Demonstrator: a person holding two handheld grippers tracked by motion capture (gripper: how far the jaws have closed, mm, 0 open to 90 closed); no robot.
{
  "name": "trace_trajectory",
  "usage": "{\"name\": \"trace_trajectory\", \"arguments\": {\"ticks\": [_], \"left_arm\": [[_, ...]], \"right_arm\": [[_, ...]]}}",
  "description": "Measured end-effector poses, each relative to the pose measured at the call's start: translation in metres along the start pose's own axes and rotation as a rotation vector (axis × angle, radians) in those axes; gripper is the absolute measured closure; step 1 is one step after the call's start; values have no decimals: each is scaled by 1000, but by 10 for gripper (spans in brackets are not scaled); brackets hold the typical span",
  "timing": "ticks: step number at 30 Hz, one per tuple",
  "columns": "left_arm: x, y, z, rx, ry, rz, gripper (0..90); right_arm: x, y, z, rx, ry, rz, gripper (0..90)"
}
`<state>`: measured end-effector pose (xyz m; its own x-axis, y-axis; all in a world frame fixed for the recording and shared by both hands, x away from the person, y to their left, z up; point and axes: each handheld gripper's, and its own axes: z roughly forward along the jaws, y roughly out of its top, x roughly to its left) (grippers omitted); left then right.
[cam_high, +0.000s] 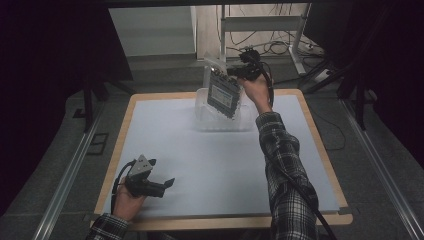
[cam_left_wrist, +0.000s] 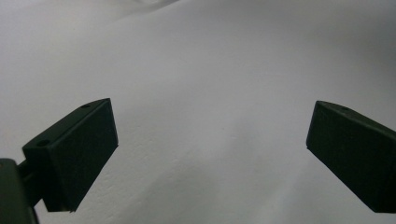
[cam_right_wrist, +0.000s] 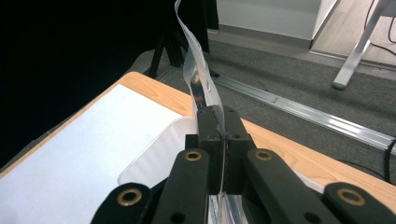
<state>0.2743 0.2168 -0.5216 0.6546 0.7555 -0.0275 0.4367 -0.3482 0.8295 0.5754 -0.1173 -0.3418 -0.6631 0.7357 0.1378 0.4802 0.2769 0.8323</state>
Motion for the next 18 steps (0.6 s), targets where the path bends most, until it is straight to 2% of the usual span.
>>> {"name": "trace_trajectory", "arguments": {"ticks": [2, 4, 7, 11, 16, 18], "left_arm": [[0, 0, 0, -1, 0, 0, 16], [0, 0, 0, -1, 0, -2, 16], [1, 0, 0, -1, -1, -3, 16], [0, 0, 0, 5, 1, -1, 16], [0, 0, 1, 5, 2, 1, 16], [0, 0, 1, 6, 3, 2, 16]], "right_arm": [[0, 0, -1, -4, 8, 6, 882], [0, 2, -2, -1, 8, -16, 868], [2, 5, -5, -5, -17, -51, 791], [-1, 8, -13, -56, -32, -67, 683], [-1, 9, -19, -53, -78, -106, 570], [-1, 9, -20, -47, -78, -109, 530]]}}
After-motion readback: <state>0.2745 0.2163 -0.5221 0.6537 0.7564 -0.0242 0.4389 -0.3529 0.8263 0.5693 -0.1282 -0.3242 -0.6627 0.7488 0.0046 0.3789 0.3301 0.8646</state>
